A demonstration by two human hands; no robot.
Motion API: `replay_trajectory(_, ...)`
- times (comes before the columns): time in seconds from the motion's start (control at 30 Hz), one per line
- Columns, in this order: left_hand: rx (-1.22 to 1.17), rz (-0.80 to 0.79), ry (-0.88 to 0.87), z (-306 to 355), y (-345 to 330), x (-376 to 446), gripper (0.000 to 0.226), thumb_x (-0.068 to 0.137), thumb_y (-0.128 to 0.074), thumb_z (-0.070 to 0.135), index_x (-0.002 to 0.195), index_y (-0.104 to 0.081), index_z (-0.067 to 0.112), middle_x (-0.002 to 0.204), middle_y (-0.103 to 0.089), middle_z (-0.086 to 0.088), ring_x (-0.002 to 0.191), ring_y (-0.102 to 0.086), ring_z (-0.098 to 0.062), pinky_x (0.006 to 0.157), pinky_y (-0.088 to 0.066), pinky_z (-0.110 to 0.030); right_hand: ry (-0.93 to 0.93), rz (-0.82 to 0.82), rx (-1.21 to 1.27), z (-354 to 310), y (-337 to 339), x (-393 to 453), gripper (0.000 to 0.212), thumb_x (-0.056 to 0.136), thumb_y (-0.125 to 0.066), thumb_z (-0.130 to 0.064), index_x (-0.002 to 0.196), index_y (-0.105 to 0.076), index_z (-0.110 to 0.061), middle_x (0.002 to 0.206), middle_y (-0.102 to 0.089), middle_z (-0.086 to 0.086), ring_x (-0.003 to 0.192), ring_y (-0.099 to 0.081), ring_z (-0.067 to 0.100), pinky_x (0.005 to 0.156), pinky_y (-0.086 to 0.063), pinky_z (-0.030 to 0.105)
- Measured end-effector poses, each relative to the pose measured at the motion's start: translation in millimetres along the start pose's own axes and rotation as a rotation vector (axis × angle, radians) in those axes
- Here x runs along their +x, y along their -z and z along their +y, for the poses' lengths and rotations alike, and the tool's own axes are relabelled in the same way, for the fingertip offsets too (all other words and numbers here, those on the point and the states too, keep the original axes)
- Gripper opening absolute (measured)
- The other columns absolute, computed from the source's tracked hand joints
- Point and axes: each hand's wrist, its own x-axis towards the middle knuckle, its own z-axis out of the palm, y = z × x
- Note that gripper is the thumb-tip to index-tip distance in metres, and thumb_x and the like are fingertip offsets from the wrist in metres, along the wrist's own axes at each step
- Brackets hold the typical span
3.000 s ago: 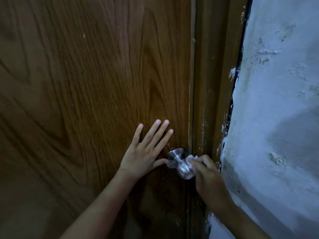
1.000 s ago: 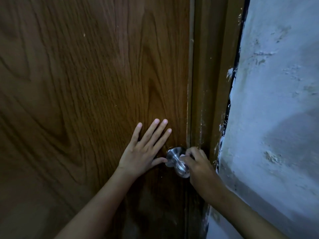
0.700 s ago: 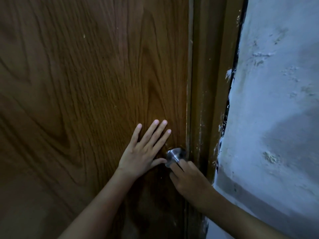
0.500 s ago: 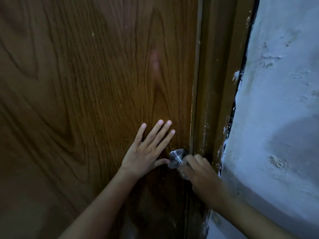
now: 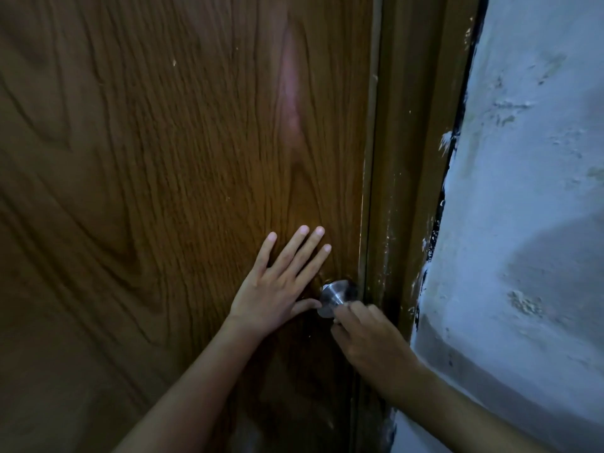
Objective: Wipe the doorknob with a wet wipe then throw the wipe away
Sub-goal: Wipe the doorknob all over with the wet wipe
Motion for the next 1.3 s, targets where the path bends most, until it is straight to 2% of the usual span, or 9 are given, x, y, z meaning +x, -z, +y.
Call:
replay_trajectory(0.17,0.001,0.015,0.002,0,0,1,0.094,0.077,-0.031,0.077,0.146,-0.014,0.016,0.153,-0.012,-0.007,0.141,-0.01,-0.024,0.112,0.0,-0.05,-0.216,0.027,0.228,11,7,4,0.028,0.056,-0.078,-0.009,0.082,-0.069,-0.015,0.08,-0.066,0.004,0.062,-0.057,0.015,0.051,-0.046,0.023)
replay_trajectory(0.37,0.025,0.009,-0.006,0,-1,0,0.09,0.079,-0.027,0.075,0.146,-0.015,0.017,0.153,-0.012,-0.007,0.141,-0.009,-0.024,0.112,0.001,-0.05,-0.184,-0.243,0.093,-17,8,24,0.033,0.092,-0.039,-0.01,0.123,-0.043,-0.001,0.127,-0.042,0.02,0.11,-0.045,0.032,0.089,-0.042,0.041)
replay_trajectory(0.43,0.02,0.016,-0.004,0,-1,0,0.09,0.079,-0.027,0.075,0.146,-0.016,0.017,0.153,-0.013,-0.006,0.141,-0.01,-0.023,0.112,0.002,-0.05,-0.172,-0.243,0.11,-22,6,20,0.035,0.089,-0.049,-0.012,0.121,-0.045,0.0,0.123,-0.046,0.018,0.11,-0.046,0.03,0.089,-0.043,0.04)
replay_trajectory(0.53,0.005,0.014,-0.002,1,-1,0,0.091,0.078,-0.027,0.077,0.146,-0.016,0.017,0.153,-0.013,-0.006,0.141,-0.01,-0.023,0.112,0.002,-0.05,-0.1,-0.129,0.05,-14,9,8,0.027,0.059,-0.078,-0.031,0.08,-0.07,-0.016,0.083,-0.067,0.0,0.071,-0.06,0.014,0.058,-0.05,0.025)
replay_trajectory(0.63,0.0,0.021,0.005,2,-4,1,0.092,0.078,-0.028,0.077,0.146,-0.015,0.017,0.153,-0.012,-0.006,0.141,-0.009,-0.024,0.112,0.001,-0.05,-0.164,0.044,0.253,6,2,-4,0.017,0.061,-0.071,-0.017,0.078,-0.069,-0.017,0.073,-0.066,0.002,0.058,-0.057,0.014,0.047,-0.047,0.024)
replay_trajectory(0.73,0.003,0.029,0.004,3,-4,1,0.092,0.078,-0.027,0.077,0.146,-0.016,0.016,0.153,-0.013,-0.006,0.141,-0.01,-0.024,0.112,0.001,-0.05,-0.374,0.075,0.649,24,-6,-6,0.022,0.076,-0.063,0.003,0.096,-0.067,-0.006,0.09,-0.061,0.012,0.077,-0.057,0.021,0.062,-0.048,0.03)
replay_trajectory(0.87,0.01,0.029,0.011,3,-4,0,0.091,0.079,-0.025,0.077,0.147,-0.015,0.016,0.154,-0.013,-0.006,0.141,-0.01,-0.024,0.112,0.001,-0.05,-0.594,0.145,0.898,26,-14,-3,0.024,0.091,-0.043,-0.001,0.103,-0.064,-0.003,0.102,-0.056,0.008,0.092,-0.055,0.018,0.08,-0.042,0.024)
replay_trajectory(1.1,0.025,0.021,0.003,3,-2,0,0.092,0.078,-0.025,0.077,0.146,-0.016,0.017,0.153,-0.013,-0.007,0.141,-0.01,-0.024,0.112,0.0,-0.049,-0.497,0.285,0.839,4,-16,-16,0.028,0.086,-0.045,0.007,0.106,-0.063,0.0,0.109,-0.065,0.014,0.105,-0.056,0.022,0.092,-0.04,0.022)
replay_trajectory(1.3,0.03,0.024,0.002,3,-1,0,0.091,0.078,-0.026,0.078,0.145,-0.018,0.018,0.152,-0.016,-0.005,0.14,-0.014,-0.023,0.111,-0.001,-0.049,-0.698,0.277,1.032,7,-22,-21,0.03,0.091,-0.044,0.0,0.114,-0.061,-0.01,0.112,-0.058,-0.005,0.112,-0.053,0.018,0.095,-0.04,0.027)
